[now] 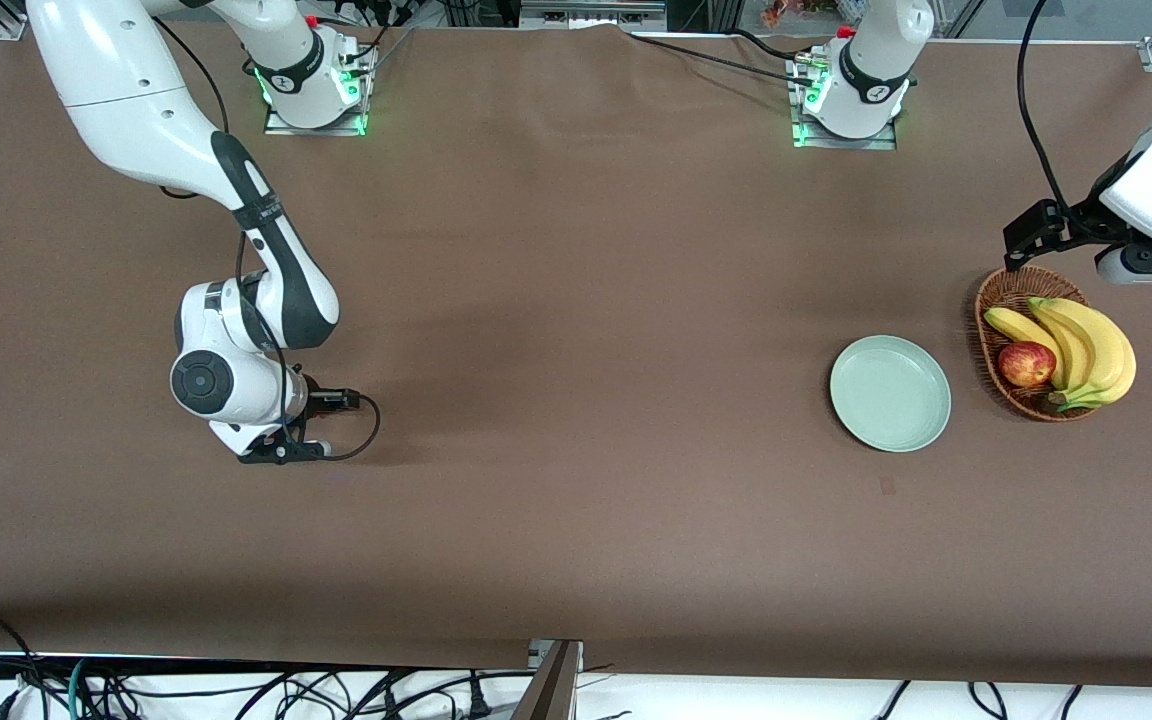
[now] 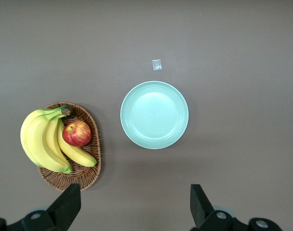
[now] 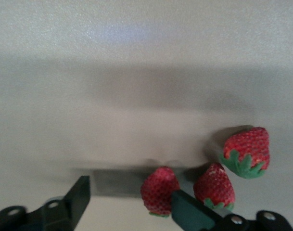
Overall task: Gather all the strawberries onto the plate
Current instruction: 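Lower the right gripper and close it on one strawberry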
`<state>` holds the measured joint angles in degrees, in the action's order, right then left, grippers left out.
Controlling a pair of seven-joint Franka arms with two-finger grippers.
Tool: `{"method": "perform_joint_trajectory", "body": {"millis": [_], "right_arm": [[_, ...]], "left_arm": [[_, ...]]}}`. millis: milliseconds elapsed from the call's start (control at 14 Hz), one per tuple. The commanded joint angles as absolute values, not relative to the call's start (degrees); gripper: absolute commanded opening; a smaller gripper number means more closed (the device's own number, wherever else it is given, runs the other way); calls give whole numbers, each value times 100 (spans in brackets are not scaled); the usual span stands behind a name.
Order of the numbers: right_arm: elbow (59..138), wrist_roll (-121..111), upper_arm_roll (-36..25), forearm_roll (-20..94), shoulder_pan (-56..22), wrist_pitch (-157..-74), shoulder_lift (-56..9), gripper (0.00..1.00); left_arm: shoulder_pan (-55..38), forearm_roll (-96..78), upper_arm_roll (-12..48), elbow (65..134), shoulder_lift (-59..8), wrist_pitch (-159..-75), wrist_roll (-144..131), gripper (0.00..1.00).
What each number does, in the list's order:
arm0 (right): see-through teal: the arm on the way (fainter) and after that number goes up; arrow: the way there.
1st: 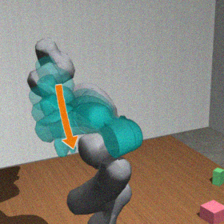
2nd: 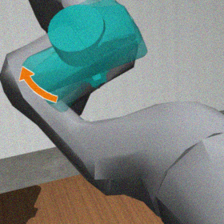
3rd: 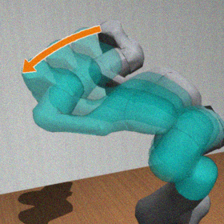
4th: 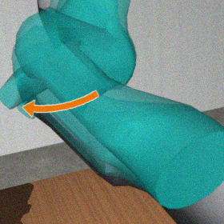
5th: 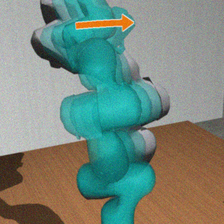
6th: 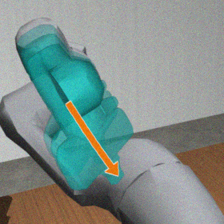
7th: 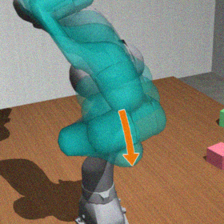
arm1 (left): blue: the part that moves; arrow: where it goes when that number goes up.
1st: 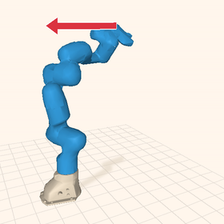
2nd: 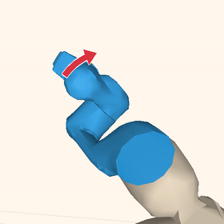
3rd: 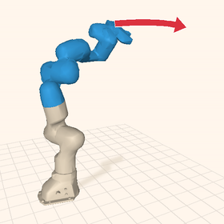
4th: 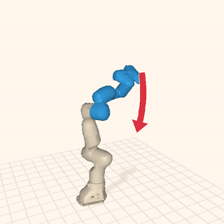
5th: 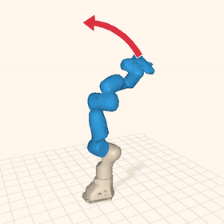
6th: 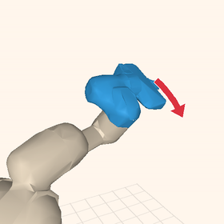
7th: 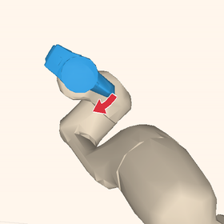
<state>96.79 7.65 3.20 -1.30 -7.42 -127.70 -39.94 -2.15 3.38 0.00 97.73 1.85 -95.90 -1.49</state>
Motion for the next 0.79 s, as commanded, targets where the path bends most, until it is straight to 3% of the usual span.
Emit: {"method": "perform_joint_trajectory", "body": {"millis": [0,214,714], "right_arm": [[9546,659,343,-141,-712,-12500,-3850,99],[9123,668,343,-141,-703,-11656,-3850,99],[9369,703,308,-237,-686,-11610,-3937,99]], "left_arm": [[-193,220,-9,9589,105,-9457,-53,100],[-193,220,-9,9580,105,-9457,-53,100],[-193,220,-9,9580,105,-9457,-62,100]]}}
